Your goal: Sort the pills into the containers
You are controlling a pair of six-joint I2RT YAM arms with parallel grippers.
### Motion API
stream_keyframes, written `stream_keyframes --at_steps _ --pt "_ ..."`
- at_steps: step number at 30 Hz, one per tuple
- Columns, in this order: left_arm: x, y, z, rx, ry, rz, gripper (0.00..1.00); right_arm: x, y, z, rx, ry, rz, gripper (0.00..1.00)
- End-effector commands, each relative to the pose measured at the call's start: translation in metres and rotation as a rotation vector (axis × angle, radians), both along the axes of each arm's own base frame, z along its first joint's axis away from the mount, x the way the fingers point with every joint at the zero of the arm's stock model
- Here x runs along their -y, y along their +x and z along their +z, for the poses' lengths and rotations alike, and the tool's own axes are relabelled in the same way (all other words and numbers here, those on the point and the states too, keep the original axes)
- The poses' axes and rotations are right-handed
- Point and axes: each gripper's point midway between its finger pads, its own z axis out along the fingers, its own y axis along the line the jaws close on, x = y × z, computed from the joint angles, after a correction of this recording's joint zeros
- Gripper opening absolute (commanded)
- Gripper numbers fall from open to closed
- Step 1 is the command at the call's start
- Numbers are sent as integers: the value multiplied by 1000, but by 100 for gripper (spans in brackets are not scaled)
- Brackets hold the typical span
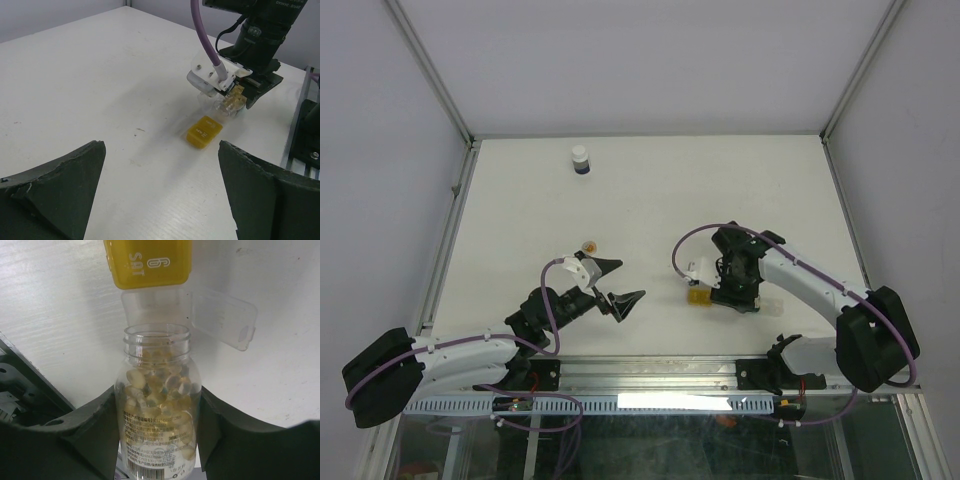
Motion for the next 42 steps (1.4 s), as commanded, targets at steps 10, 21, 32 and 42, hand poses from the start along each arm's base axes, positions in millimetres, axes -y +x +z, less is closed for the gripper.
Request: stream_keyframes --at_steps 10,21,32,42 --pt "-4 1 9 25 -35 15 99 -6 10 14 46 9 -7 0" --pt "-4 0 10 25 -36 12 99 -6 11 18 71 21 -4 0" --pt "-4 -1 10 25 -38 8 99 -6 8 16 52 22 0 0" --pt "-4 -1 10 25 -37 6 99 -6 4 15 22 35 2 0"
